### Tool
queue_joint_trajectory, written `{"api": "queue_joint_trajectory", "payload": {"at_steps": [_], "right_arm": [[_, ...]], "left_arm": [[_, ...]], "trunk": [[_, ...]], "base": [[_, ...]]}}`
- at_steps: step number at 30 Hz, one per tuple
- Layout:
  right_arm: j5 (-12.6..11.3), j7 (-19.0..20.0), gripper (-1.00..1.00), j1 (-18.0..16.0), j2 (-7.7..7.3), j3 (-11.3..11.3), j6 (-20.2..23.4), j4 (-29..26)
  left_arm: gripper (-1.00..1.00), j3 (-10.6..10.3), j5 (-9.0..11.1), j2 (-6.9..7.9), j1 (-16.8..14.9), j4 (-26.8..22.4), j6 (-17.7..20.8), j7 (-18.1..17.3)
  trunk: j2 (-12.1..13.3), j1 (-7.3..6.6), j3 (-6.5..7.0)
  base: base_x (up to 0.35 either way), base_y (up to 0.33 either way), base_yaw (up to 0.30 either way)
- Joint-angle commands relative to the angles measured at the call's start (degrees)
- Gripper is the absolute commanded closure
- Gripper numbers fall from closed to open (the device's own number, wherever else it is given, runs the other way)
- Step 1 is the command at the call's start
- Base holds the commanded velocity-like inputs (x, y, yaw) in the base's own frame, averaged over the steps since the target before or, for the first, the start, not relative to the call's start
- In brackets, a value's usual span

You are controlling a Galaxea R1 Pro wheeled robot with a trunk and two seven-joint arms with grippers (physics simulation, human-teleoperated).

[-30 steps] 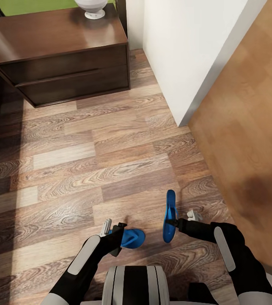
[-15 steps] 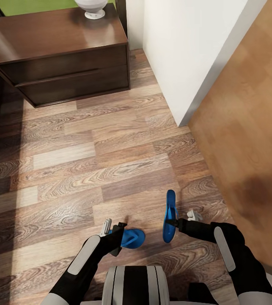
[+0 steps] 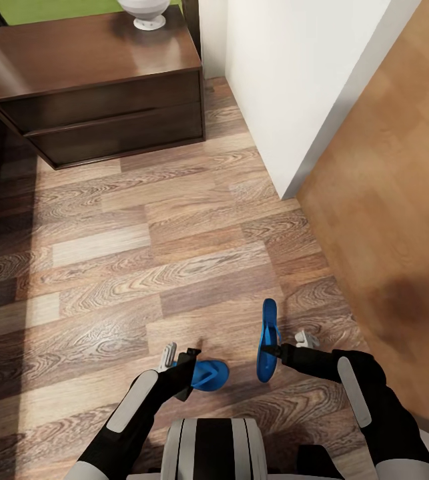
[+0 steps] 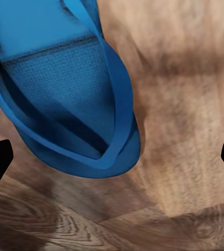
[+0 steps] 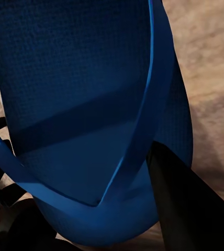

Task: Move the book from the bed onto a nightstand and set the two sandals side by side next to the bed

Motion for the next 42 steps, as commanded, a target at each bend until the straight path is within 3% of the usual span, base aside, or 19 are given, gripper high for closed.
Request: {"api": "queue_joint_trajectory", "payload": {"at_steps": [1,39,42], "right_arm": [[0.36,0.49,1.00,-0.03,0.01,-0.09,0.25,-0.02],[0.36,0.45,1.00,-0.03,0.01,-0.09,0.24,0.00],[0.36,0.45,1.00,-0.03,0.01,-0.02,0.24,-0.01]], "left_arm": [[-1.00,0.02,0.13,0.00,-0.01,-0.06,0.11,0.26],[-1.00,0.07,-0.29,-0.05,-0.01,-0.07,-0.50,0.21],[-1.00,0.05,-0.45,0.04,-0.01,-0.06,-5.15,0.24]], "trunk": [[-0.01,-0.01,-0.03],[-0.01,-0.01,-0.03],[-0.01,-0.01,-0.03]], "base": [[0.000,0.000,0.000],[0.000,0.000,0.000],[0.000,0.000,0.000]]}}
